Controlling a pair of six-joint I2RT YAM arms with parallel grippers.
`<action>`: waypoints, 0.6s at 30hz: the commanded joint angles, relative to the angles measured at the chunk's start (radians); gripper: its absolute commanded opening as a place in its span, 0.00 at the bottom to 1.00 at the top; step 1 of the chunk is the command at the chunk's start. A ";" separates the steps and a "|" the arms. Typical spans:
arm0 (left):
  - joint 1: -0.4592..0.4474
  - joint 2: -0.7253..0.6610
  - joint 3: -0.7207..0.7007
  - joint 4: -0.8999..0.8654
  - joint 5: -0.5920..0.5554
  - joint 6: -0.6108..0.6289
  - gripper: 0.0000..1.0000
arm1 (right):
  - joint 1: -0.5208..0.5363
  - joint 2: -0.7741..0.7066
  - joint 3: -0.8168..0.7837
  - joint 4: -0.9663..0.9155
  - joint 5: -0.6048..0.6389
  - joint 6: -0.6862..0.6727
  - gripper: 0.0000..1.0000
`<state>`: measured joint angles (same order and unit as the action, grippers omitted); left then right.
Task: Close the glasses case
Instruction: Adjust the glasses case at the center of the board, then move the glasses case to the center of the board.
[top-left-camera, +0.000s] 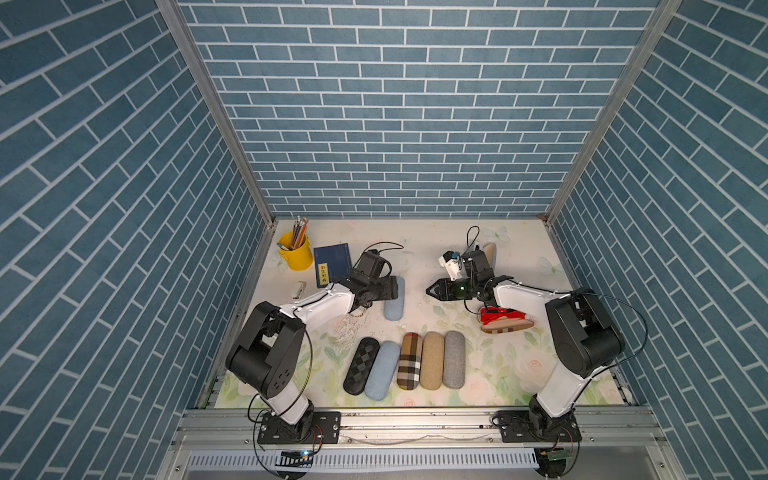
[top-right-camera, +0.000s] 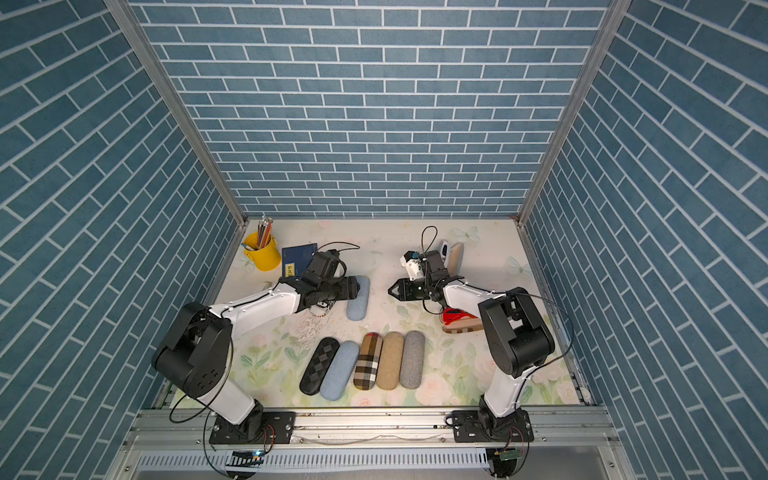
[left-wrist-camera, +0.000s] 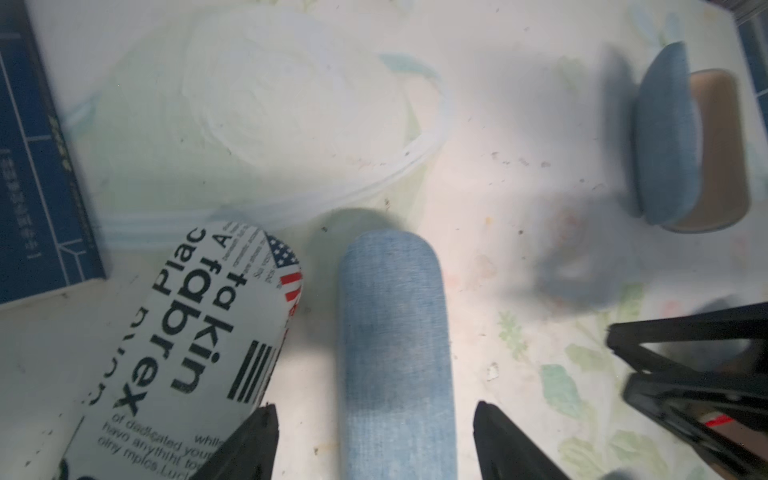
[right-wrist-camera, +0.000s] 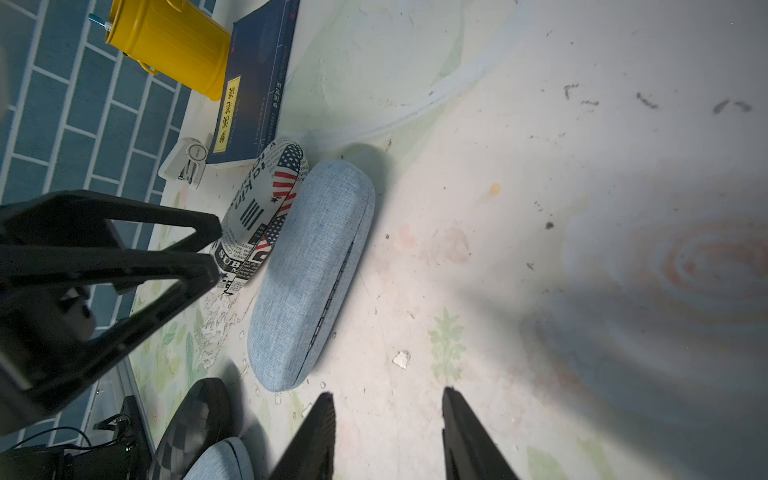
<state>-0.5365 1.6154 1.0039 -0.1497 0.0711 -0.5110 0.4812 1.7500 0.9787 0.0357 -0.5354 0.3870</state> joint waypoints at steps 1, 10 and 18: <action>0.001 -0.060 0.004 -0.051 -0.098 0.002 0.81 | -0.002 -0.038 -0.008 0.003 -0.013 -0.030 0.42; 0.204 -0.049 -0.131 -0.032 -0.208 -0.007 0.47 | 0.004 -0.083 -0.089 0.040 -0.038 -0.027 0.41; 0.222 0.031 -0.221 0.043 -0.196 -0.031 0.35 | 0.005 -0.109 -0.096 0.025 -0.036 -0.032 0.42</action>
<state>-0.3176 1.6226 0.7952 -0.1417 -0.1314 -0.5354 0.4824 1.6619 0.8917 0.0559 -0.5594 0.3862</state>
